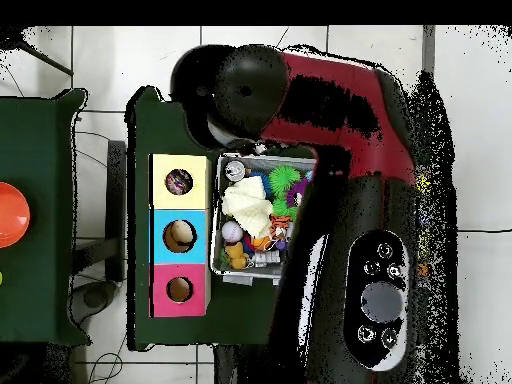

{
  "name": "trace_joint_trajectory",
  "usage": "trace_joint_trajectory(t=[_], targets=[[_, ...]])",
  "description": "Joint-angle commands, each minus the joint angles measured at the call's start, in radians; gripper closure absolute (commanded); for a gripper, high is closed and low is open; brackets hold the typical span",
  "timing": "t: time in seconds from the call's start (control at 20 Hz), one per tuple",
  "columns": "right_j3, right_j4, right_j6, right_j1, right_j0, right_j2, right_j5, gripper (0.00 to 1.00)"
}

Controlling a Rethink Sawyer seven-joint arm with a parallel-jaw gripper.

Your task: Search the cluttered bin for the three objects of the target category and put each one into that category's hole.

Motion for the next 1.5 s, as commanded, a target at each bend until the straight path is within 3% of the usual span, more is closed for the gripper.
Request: trace_joint_trajectory(t=[0.05, 0.35, 0.45, 1.5], targets=[[0.175, -0.076, -0.368, 0.01, -0.057, 0.113, 0.016, 0.0], [0.197, -0.093, -0.349, 0.005, -0.054, 0.121, -0.026, 0.0], [0.195, -0.132, -0.355, -0.004, -0.039, 0.108, -0.095, 0.0], [0.182, -0.163, -0.248, -0.008, -0.025, 0.133, -0.094, 0.0]])
